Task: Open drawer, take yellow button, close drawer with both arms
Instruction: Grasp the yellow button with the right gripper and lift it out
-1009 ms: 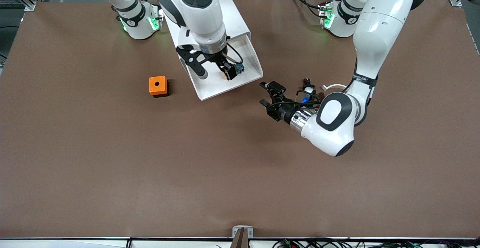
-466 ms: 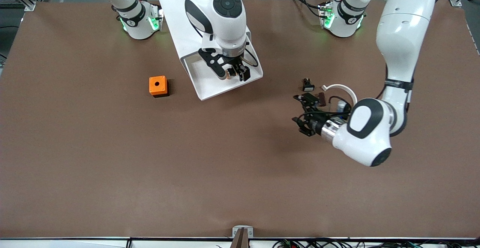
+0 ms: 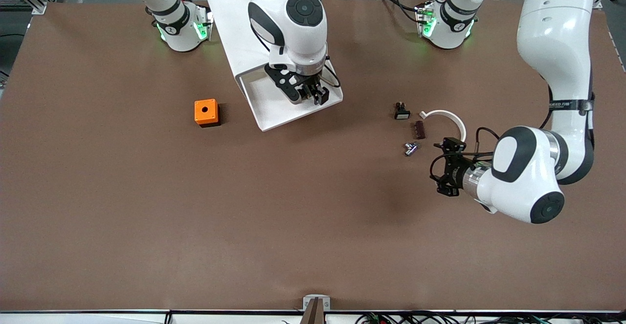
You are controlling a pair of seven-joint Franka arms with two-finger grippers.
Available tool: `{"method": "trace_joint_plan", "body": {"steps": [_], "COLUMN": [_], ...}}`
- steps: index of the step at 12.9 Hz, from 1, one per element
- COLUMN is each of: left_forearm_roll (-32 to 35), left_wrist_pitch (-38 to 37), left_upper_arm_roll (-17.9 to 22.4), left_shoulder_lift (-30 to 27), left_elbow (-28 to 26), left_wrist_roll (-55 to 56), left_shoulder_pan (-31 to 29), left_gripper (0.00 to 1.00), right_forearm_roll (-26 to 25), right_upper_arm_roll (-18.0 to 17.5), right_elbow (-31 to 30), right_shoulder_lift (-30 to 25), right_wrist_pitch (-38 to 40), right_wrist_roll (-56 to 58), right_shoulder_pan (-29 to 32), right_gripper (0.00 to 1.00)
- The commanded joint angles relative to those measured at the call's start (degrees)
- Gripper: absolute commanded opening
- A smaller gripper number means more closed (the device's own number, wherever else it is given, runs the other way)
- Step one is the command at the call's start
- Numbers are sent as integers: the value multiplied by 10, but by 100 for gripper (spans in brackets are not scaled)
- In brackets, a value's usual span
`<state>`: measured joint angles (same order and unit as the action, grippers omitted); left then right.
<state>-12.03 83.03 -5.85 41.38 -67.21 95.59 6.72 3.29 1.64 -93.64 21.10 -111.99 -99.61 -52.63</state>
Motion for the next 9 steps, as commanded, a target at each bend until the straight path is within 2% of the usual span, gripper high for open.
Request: {"method": "trace_joint_plan", "body": {"steps": [1, 4, 6, 7, 9], "left_forearm_roll": [60, 89, 106, 116, 121], "left_wrist_pitch": [10, 6, 4, 4, 4], "left_upper_arm_roll": [7, 1, 5, 4, 1], "left_shoulder_lift": [-48, -78, -91, -97, -118], "left_elbow": [-3, -5, -5, -6, -7], "left_wrist_roll": [-102, -260, -367, -400, -459], "left_shoulder_pan": [9, 9, 8, 8, 1], "left_gripper": [100, 100, 100, 100, 100], "right_forearm_roll": [0, 2, 11, 28, 33], "right_upper_arm_roll": [5, 6, 6, 8, 9], "right_elbow": [2, 11, 21, 40, 88], "right_shoulder_lift": [2, 0, -9, -15, -17], "right_wrist_pitch": [1, 5, 21, 50, 144], "right_wrist_roll": [4, 27, 87, 144, 292], "right_shoulder_pan": [-11, -1, 32, 57, 121], "right_gripper": [0, 0, 0, 0, 0]}}
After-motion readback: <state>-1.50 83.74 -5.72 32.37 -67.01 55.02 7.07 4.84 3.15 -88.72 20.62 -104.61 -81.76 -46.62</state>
